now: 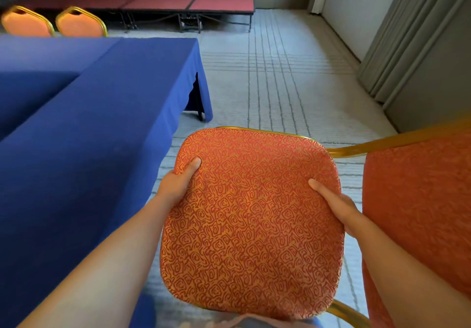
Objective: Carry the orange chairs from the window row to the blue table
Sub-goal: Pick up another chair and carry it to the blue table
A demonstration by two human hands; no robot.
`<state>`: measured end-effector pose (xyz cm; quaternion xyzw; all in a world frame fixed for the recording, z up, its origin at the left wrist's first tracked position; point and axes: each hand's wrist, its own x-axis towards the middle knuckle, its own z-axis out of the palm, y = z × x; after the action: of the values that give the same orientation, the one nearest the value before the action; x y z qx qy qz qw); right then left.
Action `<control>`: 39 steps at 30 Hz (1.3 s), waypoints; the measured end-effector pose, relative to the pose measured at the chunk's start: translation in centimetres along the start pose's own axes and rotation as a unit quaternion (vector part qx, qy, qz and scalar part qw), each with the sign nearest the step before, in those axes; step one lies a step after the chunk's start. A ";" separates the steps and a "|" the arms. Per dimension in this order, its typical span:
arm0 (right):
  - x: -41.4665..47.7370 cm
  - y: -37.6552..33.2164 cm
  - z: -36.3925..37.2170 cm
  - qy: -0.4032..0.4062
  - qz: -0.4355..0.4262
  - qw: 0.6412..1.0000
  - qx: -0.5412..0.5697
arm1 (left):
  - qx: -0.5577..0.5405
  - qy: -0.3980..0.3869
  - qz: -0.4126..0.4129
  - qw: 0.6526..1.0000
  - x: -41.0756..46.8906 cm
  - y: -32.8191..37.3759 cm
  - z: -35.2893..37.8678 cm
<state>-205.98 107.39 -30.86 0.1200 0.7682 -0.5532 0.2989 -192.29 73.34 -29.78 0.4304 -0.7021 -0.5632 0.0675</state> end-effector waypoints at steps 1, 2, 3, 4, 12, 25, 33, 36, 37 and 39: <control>1.5 -1.2 0.5 0.002 0.005 1.000 0.000 | 0.007 -0.003 -0.003 1.000 2.0 0.9 0.2; 3.0 -2.3 1.1 0.003 0.005 1.000 -0.002 | 0.011 -0.007 -0.005 1.000 3.8 1.6 0.4; 4.5 -3.3 1.6 0.003 0.009 1.000 -0.003 | 0.013 -0.012 -0.013 1.000 5.6 2.1 0.7; 6.5 -4.3 2.0 0.000 0.011 1.000 -0.005 | 0.015 -0.015 -0.019 1.000 7.8 2.5 1.2; 25.1 -18.0 5.3 -0.002 0.001 1.000 -0.021 | 0.023 0.002 -0.032 0.999 26.3 11.9 4.8; 45.8 -32.3 13.5 -0.019 0.055 0.998 -0.027 | 0.007 0.017 -0.087 0.996 49.1 20.8 6.4; 57.3 -42.9 21.3 0.005 0.037 0.999 -0.011 | 0.000 0.006 -0.080 0.997 66.8 28.0 4.7; 62.1 -47.4 23.6 0.025 0.035 0.999 -0.012 | 0.008 0.016 -0.078 0.997 73.5 31.2 4.4; 63.3 -48.4 24.1 0.029 0.037 0.999 -0.007 | 0.007 0.014 -0.078 0.997 75.3 32.0 4.4; 66.0 -49.7 25.1 0.036 0.048 0.998 -0.001 | 0.013 0.010 -0.090 0.996 78.8 33.2 4.9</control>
<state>-275.68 56.77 -36.51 0.1763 0.7724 -0.5327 0.2974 -261.57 23.14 -34.05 0.4982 -0.6670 -0.5537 0.0185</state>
